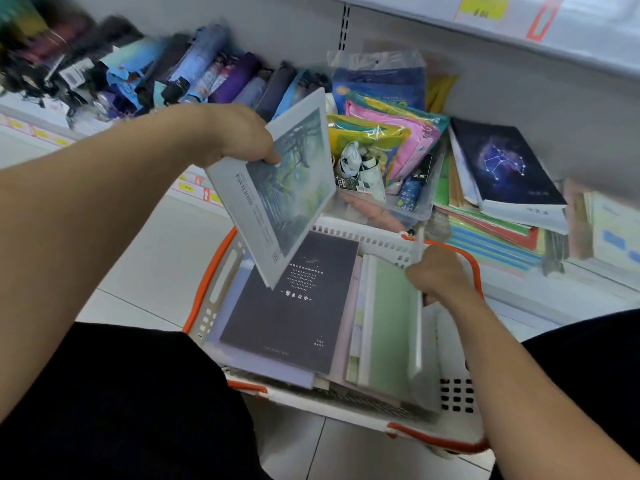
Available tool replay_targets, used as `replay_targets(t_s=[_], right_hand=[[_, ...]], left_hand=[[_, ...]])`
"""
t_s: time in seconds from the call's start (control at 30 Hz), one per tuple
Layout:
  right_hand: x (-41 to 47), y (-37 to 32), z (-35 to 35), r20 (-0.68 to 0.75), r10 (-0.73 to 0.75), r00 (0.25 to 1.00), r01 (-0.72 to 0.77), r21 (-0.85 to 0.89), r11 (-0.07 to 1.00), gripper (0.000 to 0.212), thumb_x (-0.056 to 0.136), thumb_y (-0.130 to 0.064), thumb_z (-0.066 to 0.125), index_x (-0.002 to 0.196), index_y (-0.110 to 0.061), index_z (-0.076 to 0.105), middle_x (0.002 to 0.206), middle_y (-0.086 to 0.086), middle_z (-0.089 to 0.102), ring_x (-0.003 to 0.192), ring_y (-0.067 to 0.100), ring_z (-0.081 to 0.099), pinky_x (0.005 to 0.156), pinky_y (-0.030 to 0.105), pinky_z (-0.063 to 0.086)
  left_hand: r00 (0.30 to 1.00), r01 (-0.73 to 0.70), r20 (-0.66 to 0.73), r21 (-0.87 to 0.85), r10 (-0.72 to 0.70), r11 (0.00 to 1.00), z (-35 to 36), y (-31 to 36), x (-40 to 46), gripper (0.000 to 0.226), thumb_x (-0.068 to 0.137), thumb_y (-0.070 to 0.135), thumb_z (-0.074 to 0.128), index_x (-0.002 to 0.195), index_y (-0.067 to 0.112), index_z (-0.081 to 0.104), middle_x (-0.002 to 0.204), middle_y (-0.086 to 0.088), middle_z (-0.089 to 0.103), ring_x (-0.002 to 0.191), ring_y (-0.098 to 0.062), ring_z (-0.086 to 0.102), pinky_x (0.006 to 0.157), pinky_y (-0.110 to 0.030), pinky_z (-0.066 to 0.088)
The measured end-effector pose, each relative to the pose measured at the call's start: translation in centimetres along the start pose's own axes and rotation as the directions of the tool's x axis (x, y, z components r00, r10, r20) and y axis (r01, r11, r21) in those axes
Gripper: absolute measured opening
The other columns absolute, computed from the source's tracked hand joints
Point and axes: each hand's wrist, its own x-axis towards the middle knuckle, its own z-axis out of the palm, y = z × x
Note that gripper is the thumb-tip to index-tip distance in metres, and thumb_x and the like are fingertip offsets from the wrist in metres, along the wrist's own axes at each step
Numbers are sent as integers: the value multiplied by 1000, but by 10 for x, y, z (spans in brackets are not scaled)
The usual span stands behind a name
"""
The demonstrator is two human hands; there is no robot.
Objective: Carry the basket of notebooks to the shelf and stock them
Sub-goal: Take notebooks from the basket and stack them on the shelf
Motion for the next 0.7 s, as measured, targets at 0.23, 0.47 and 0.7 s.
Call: replay_targets(t_s=[0.23,0.47,0.7], right_hand=[[-44,-107,-62,-63,-203,977,196,638,745,16,81,2,61,69,-8,56,60,9,56,34,13,55,39,21,46],[-44,-182,-26,-15,-221,975,131,842,523,11,85,2,60,93,9,63,77,23,67,47,27,67,46,37,57],[-24,-196,-27,-249,-192,949,310,650,693,31,65,-31,63,78,-3,66,77,19,70,65,39,69,54,48,60]], left_hand=[[977,-42,196,-190,80,981,16,12,-4,32,92,24,65,122,15,60,113,-6,66,92,-25,68,79,-41,57],[995,-56,81,49,52,997,20,11,-11,41,100,46,42,118,12,59,122,-6,58,105,-28,56,86,-34,46],[995,-51,83,-134,63,990,17,10,-11,34,96,34,52,114,9,66,114,-12,66,100,-28,66,90,-41,55]])
